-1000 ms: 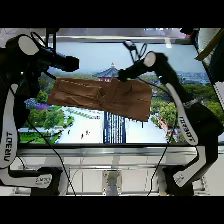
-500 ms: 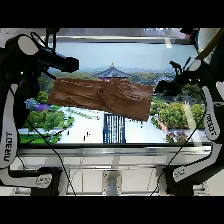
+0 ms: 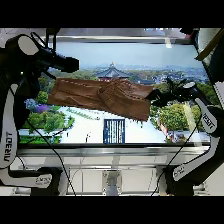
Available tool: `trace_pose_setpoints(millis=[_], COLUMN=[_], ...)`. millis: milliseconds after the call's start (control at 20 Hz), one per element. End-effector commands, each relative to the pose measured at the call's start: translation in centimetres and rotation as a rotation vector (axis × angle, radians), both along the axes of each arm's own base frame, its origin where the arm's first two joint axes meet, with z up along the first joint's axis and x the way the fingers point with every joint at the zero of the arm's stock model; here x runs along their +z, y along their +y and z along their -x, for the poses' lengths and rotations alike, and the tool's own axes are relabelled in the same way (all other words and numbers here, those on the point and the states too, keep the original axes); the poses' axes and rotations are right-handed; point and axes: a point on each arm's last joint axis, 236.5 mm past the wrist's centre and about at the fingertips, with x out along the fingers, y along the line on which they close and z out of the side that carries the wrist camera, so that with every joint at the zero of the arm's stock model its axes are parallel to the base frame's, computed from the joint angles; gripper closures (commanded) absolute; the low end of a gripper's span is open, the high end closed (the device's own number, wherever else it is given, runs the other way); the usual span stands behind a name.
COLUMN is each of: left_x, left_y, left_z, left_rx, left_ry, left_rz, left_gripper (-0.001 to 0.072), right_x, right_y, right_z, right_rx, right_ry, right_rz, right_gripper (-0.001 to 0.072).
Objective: Fold the clothes and pants, and hang the long-sleeved shirts on hangers.
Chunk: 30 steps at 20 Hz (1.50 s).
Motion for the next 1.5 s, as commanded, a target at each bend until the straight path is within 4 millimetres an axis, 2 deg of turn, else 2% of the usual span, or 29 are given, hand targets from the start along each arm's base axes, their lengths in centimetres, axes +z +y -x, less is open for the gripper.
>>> trace_pose_setpoints(millis=[0,100,150,300,400,500,650,750,850,950,1050,1200,1250,1350,1450], left_x=[0.0,0.0,0.0,0.0,0.0,0.0,-0.7,-2.6,-5.7,-9.1,-10.4,-9.1,-9.1,-11.3,-14.9], left_y=[0.0,0.0,0.0,0.0,0.0,-0.1,-1.1,-2.5,-4.6,-8.6,-13.7,-21.7,-24.1,-27.6,-29.5], left_z=[0.0,0.0,0.0,0.0,0.0,0.1,0.9,2.4,4.9,7.7,8.2,5.7,5.5,6.8,8.4], left_rx=[0.002,0.002,0.002,0.002,0.002,-0.001,-0.029,-0.07,-0.13,-0.202,-0.235,-0.216,-0.204,-0.218,-0.256], left_ry=[0.001,0.001,0.001,0.001,0.002,0.004,0.029,0.092,0.181,0.246,0.186,-0.036,-0.067,-0.01,0.073], left_rz=[0.002,0.002,0.002,0.001,0.001,0.001,-0.005,-0.019,-0.04,-0.014,0.064,0.212,0.268,0.315,0.285], left_gripper=[0.0697,0.0698,0.0698,0.0697,0.0698,0.0697,0.0698,0.0698,0.0698,0.0698,0.0698,0.0697,0.0697,0.0697,0.0698], right_x=[-1.4,-1.5,-1.0,2.1,4.8,7.7,11.5,14.2,16.5,17.9,19.2,19.9,19.9,19.9,20.1], right_y=[2.3,4.1,5.2,7.3,6.9,5.8,2.2,-0.4,-2.8,-5.3,-5.9,-4.1,-3.1,-1.0,0.5], right_z=[-1.0,-0.7,-0.6,-0.8,-0.3,1.1,4.5,7.5,11.4,13.2,13.8,14.1,14.0,14.1,13.8], right_rx=[-0.017,0.014,0.04,0.075,0.122,0.161,0.208,0.234,0.268,0.23,0.159,0.194,0.228,0.317,0.375], right_ry=[-0.019,-0.017,-0.032,-0.076,-0.105,-0.121,-0.105,-0.088,-0.048,-0.054,-0.055,-0.055,-0.062,-0.073,-0.097], right_rz=[-0.04,-0.052,-0.073,-0.166,-0.185,-0.19,-0.114,-0.05,0.018,0.136,0.177,0.198,0.218,0.271,0.347], right_gripper=[0.0009,0.0046,0.0134,0.0667,0.0672,0.0672,0.0673,0.0673,0.0673,0.0673,0.0674,0.0674,0.0675,0.0674,0.0674])
